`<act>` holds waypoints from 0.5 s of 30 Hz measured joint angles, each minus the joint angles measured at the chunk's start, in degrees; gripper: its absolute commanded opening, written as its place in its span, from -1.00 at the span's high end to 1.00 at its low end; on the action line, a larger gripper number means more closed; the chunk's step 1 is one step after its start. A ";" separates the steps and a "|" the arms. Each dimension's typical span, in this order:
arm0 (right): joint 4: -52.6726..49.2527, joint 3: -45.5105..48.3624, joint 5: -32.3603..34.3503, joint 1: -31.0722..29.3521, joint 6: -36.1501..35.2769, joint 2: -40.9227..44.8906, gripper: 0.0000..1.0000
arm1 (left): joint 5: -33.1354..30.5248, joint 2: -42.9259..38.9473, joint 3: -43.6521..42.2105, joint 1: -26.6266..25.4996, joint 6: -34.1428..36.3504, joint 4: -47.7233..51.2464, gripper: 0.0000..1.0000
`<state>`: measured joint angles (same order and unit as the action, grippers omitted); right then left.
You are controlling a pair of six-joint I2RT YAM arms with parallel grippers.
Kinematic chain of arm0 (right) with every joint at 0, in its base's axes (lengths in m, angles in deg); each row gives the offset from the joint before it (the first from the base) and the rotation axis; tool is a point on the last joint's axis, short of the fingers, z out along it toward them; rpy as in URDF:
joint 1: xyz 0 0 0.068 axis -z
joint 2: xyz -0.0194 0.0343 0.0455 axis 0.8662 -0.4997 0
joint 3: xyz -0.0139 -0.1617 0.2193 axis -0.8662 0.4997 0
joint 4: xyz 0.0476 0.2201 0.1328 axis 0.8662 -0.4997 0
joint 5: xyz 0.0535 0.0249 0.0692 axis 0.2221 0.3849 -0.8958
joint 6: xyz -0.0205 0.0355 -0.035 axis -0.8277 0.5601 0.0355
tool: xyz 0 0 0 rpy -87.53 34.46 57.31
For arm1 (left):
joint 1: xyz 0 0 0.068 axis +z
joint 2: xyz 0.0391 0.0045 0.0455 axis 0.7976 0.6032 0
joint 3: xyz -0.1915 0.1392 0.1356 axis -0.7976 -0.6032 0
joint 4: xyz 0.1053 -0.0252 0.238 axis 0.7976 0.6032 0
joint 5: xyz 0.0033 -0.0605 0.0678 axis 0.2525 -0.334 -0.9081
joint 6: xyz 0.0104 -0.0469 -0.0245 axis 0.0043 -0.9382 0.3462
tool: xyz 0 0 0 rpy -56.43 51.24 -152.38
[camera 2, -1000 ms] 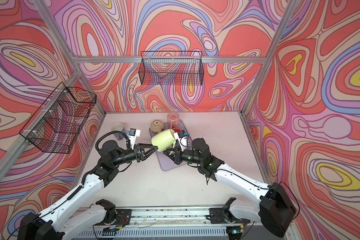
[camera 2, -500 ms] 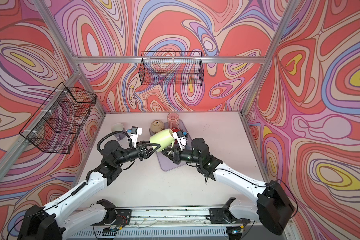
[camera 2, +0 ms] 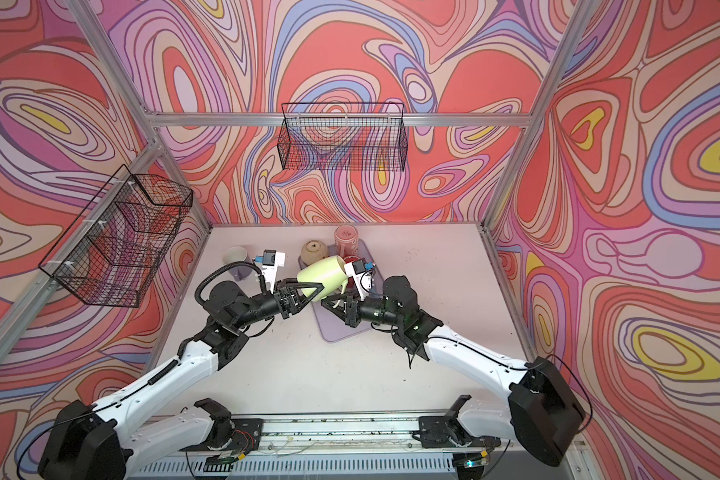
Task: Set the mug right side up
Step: 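Close the left gripper on the light green mug body while the right gripper holds it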
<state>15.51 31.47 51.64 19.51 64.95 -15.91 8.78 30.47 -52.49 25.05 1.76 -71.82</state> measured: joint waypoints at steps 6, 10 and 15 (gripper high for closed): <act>2.10 0.04 -0.22 0.00 0.87 -0.55 0.95 | -0.48 0.17 0.22 -0.35 -0.20 -0.94 0.31; 2.75 0.11 -0.35 0.00 1.11 -0.79 0.95 | -0.66 0.26 0.24 -0.46 -0.22 -1.49 0.38; 3.69 0.11 -0.63 0.04 1.62 -0.92 0.94 | -0.68 0.48 0.24 -0.68 -0.44 -2.47 0.42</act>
<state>19.21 31.58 51.01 19.55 66.57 -16.82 8.10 30.95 -52.25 24.37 1.32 -74.29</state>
